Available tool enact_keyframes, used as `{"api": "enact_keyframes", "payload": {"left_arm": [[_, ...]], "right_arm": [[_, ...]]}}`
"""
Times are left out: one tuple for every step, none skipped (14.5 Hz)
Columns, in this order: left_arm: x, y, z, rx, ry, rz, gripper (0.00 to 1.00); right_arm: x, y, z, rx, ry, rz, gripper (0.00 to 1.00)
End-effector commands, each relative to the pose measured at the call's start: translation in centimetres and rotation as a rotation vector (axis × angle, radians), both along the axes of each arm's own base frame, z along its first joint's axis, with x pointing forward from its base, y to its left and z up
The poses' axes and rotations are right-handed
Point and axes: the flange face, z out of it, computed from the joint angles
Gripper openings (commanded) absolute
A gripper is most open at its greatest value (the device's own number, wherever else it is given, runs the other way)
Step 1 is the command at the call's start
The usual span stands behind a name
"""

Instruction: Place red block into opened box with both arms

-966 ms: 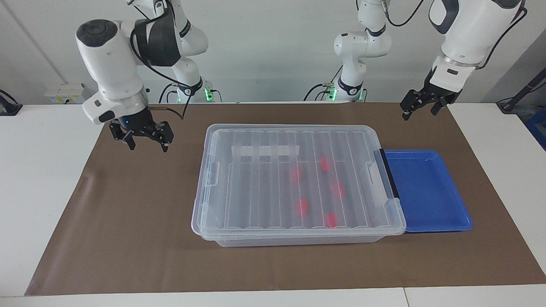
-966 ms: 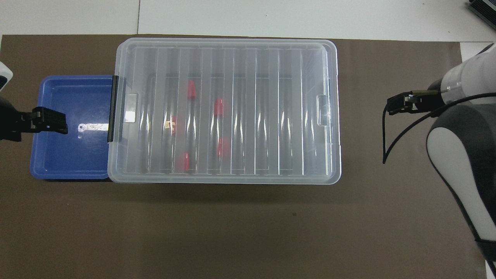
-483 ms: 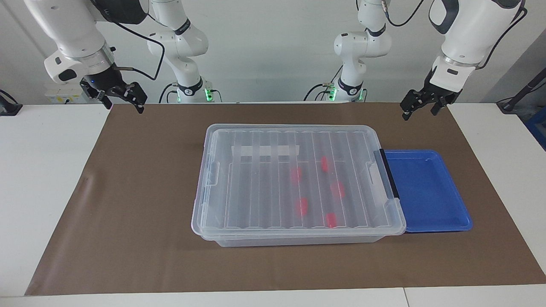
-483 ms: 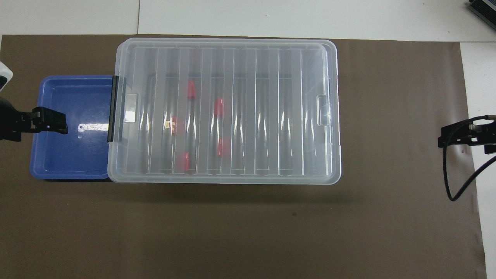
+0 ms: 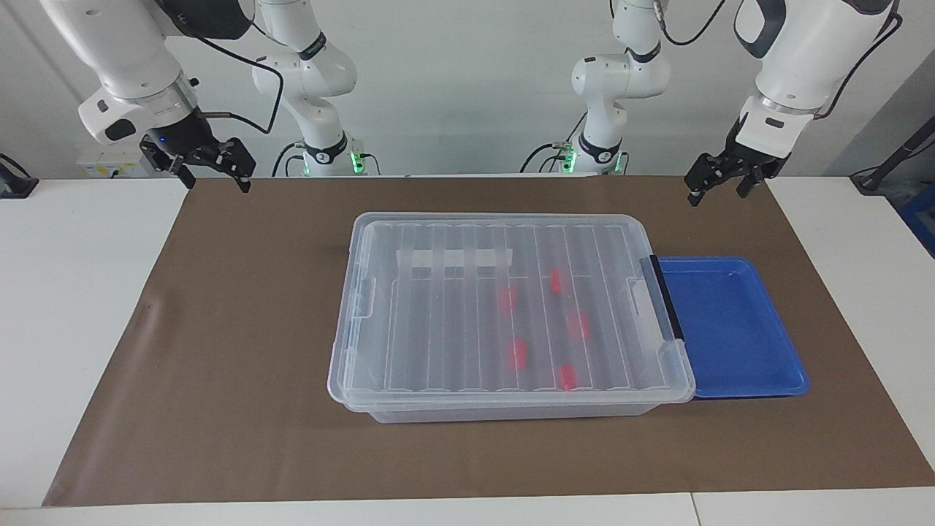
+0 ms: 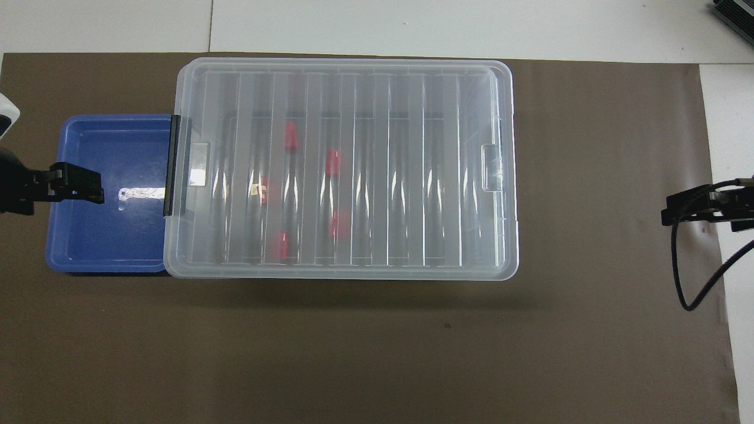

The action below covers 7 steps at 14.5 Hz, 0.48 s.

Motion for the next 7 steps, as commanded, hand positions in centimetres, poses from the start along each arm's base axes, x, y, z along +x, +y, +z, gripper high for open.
{"api": "enact_keyframes", "payload": {"left_arm": [[-0.09, -0.01, 0.25, -0.017, -0.01, -0.002, 1.0], [-0.04, -0.02, 0.17, -0.017, -0.009, -0.002, 1.0], [-0.04, -0.02, 0.17, -0.017, -0.009, -0.002, 1.0], [-0.04, -0.02, 0.17, -0.017, -0.009, -0.002, 1.0], [-0.09, -0.01, 0.25, -0.017, -0.01, -0.002, 1.0], [-0.04, -0.02, 0.24, -0.017, -0.01, -0.002, 1.0], [-0.08, -0.01, 0.32, -0.017, -0.012, -0.002, 1.0]], "right_arm": [[0.17, 0.08, 0.32, 0.007, -0.009, 0.023, 1.0], [0.13, 0.04, 0.4, 0.01, -0.01, 0.021, 1.0], [0.11, 0.02, 0.39, 0.009, -0.009, 0.021, 1.0], [-0.01, 0.18, 0.53, 0.009, -0.009, 0.024, 1.0], [-0.02, 0.34, 0.52, 0.009, -0.007, 0.026, 1.0], [-0.06, 0.57, 0.6, 0.007, -0.009, 0.029, 1.0], [-0.02, 0.62, 0.62, 0.011, -0.012, 0.026, 1.0]]}}
